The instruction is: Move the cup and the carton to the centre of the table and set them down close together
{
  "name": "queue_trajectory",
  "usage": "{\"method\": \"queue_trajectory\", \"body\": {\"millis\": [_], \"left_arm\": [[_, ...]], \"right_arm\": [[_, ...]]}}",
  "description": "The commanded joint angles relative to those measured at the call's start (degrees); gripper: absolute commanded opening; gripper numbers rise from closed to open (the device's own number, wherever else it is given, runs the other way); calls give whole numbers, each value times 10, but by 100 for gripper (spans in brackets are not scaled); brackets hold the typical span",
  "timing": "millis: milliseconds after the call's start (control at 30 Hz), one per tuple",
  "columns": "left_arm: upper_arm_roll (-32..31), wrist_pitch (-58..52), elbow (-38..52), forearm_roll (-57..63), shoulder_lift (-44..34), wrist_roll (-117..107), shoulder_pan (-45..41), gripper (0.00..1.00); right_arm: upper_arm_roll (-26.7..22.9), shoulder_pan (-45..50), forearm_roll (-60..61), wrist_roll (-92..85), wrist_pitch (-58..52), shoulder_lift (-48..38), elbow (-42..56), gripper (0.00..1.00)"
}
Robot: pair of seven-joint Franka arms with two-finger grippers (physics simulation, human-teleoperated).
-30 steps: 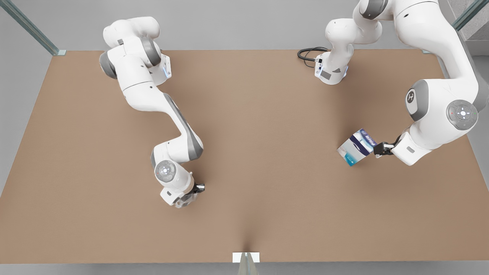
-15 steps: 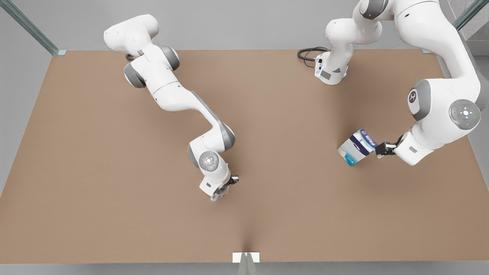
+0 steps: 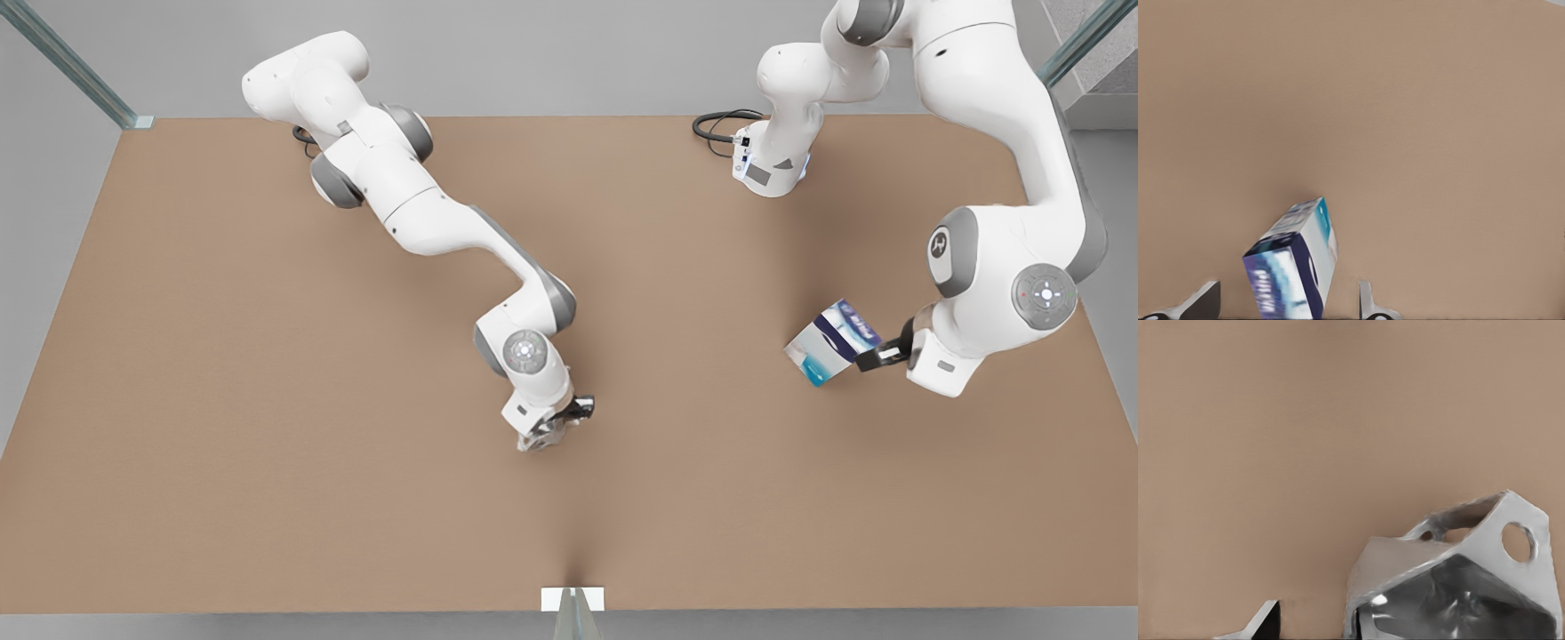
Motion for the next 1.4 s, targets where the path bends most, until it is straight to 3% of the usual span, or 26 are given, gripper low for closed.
{"method": "queue_trajectory", "body": {"millis": [0,300,567,733,833,1000,1033,1267,1300,1333,1367], "left_arm": [[0,9,-17,-15,-6,-4,0,100],[1,155,-232,-41,-129,-84,47,100],[2,153,-247,-41,-108,-81,45,100],[2,152,-247,-41,-100,-82,46,100],[2,156,-247,-41,-87,-83,45,100],[2,161,-247,-42,-70,-84,45,100],[2,163,-247,-54,-65,-83,45,100],[11,156,-254,-54,-22,-83,45,100],[11,156,-258,-54,-22,-83,45,95],[11,155,-259,-54,-25,-83,45,75],[11,153,-259,-54,-27,-82,46,74]], "right_arm": [[2,0,-1,2,0,0,0,96],[-1,-3,-2,9,7,-43,-28,100],[-9,-4,-9,9,-4,-149,-102,100],[-17,-78,-10,-24,-5,-325,-272,100],[-20,-161,-9,-113,-77,-436,-361,100],[-20,-326,-6,-359,-276,-517,-322,100],[-58,-326,1,-390,-323,-515,-290,100],[-62,-333,-8,-383,-321,-512,-275,100],[-62,-333,-8,-382,-323,-510,-258,100],[-62,-332,-9,-383,-320,-511,-257,100],[-62,-332,-9,-383,-320,-511,-257,100]]}}
